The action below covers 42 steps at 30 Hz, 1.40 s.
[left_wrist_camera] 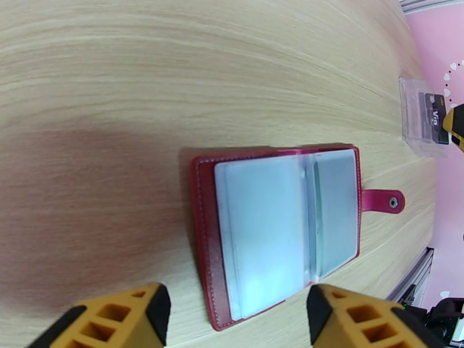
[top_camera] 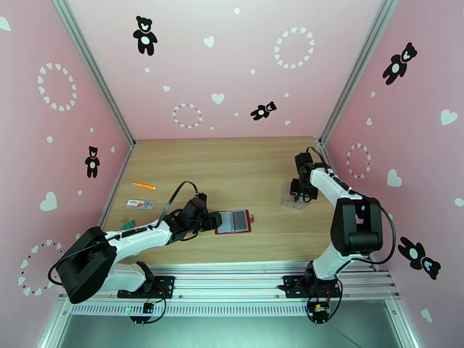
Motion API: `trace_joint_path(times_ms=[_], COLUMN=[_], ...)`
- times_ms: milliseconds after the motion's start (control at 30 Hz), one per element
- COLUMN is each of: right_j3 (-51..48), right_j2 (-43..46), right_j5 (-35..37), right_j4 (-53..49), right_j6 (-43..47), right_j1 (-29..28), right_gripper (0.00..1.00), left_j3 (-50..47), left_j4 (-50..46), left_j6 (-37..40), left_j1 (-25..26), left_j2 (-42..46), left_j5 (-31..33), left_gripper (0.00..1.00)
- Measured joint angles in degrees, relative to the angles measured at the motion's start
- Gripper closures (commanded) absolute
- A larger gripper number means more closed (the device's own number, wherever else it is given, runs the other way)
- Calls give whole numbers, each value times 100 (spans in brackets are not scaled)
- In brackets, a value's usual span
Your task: Put the credit cards into the card holder
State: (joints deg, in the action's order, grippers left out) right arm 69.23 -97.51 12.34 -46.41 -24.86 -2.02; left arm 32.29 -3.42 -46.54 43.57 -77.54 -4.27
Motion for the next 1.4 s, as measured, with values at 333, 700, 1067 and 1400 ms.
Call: trace_joint_path(times_ms=[333,700,1067,1400], right_j3=[70,-35,-90,-146], right_j2=[-197,330,398,629], right_j5=[103,181,-140,-457], right_j4=[-22,-13,66,114], right_j6=[-26,-129,-85,-63], right_j1=[17,208,208,210], right_gripper=[46,65,96,100], left_j3=[-2,-2,-2,-2], left_j4=[2,4,4,4], left_j6=[0,0,0,0], left_j1=[0,0,0,0], left_j2=[-24,-48,-85,-85], left_j5=[-44,-87,-87,-87], left_gripper=[33,33,33,33])
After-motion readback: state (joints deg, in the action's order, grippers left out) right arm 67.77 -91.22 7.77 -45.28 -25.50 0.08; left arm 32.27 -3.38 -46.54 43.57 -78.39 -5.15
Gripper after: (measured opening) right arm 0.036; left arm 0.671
